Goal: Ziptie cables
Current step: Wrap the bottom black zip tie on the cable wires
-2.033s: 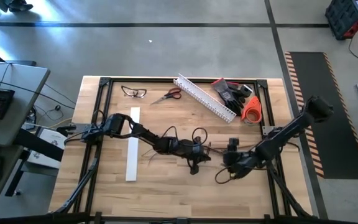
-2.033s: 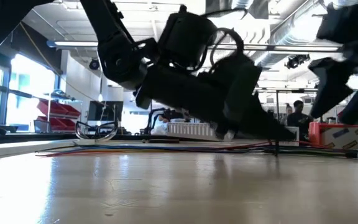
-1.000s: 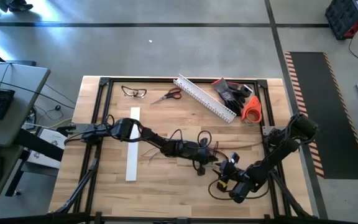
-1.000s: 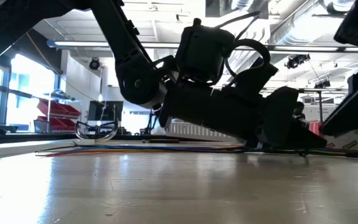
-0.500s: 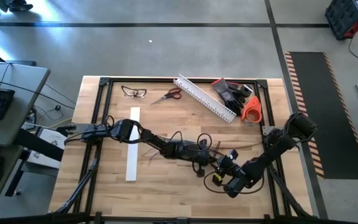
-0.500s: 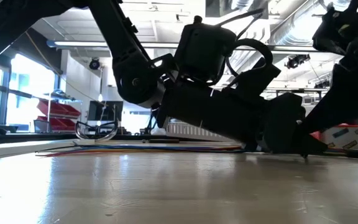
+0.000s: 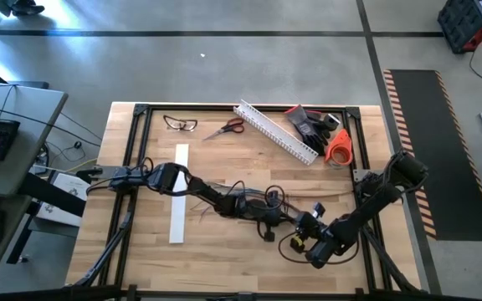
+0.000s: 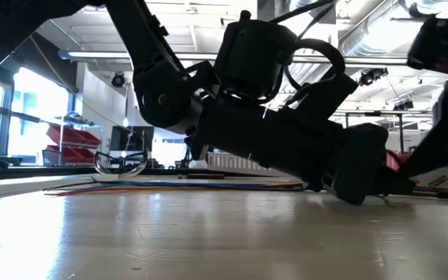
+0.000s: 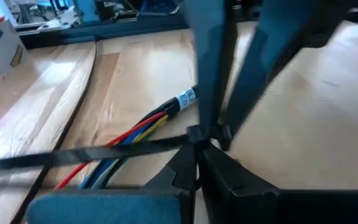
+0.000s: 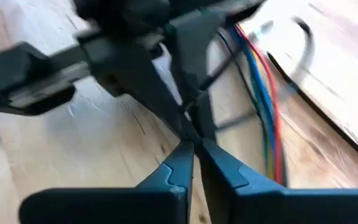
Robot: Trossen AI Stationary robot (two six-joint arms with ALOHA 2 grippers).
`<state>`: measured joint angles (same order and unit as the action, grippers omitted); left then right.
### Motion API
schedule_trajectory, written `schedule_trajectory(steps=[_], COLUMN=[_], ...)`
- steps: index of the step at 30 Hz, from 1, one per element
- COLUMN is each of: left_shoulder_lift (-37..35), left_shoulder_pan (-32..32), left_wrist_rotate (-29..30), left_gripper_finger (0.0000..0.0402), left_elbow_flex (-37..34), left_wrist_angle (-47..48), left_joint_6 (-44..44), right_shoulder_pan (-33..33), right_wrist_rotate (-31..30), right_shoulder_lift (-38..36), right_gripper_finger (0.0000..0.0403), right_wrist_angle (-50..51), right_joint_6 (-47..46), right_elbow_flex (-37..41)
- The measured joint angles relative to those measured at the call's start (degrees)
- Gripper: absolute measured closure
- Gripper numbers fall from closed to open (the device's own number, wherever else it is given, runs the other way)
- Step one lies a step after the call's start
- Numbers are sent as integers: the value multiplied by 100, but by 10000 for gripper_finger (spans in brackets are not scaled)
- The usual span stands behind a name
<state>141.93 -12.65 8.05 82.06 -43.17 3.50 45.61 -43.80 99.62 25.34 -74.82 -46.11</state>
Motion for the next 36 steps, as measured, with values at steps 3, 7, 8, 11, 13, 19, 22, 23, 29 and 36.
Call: schedule_trajectory(steps=[3,7,8,11,13,19,22,23,29,36], left_shoulder_lift=[0,0,0,0,0,0,0,0,0,0], left_shoulder_pan=[-19,-44,-49,-59,-70,-70,-70,-70,-72,-93], left_wrist_rotate=[51,162,171,317,450,496,496,498,509,635], left_gripper_finger=[402,402,402,402,402,402,402,402,402,402], left_elbow_flex=[0,0,0,0,0,0,0,0,0,0], left_wrist_angle=[16,37,37,44,43,37,39,39,41,41], left_joint_6=[75,132,130,136,203,255,257,257,256,252], right_shoulder_pan=[89,204,223,256,280,332,330,322,161,39], right_wrist_rotate=[240,293,294,229,182,182,19,-100,-426,-26], right_shoulder_lift=[-1,-1,-1,-1,-1,-3,-3,-3,-3,-3], right_gripper_finger=[373,343,333,302,278,203,175,170,192,345], right_wrist_angle=[256,385,379,340,232,-8,-16,-18,-9,-30], right_joint_6=[-352,-626,-641,-683,-658,-589,-661,-719,-875,-586], right_elbow_flex=[0,2,2,2,2,2,2,2,2,4])
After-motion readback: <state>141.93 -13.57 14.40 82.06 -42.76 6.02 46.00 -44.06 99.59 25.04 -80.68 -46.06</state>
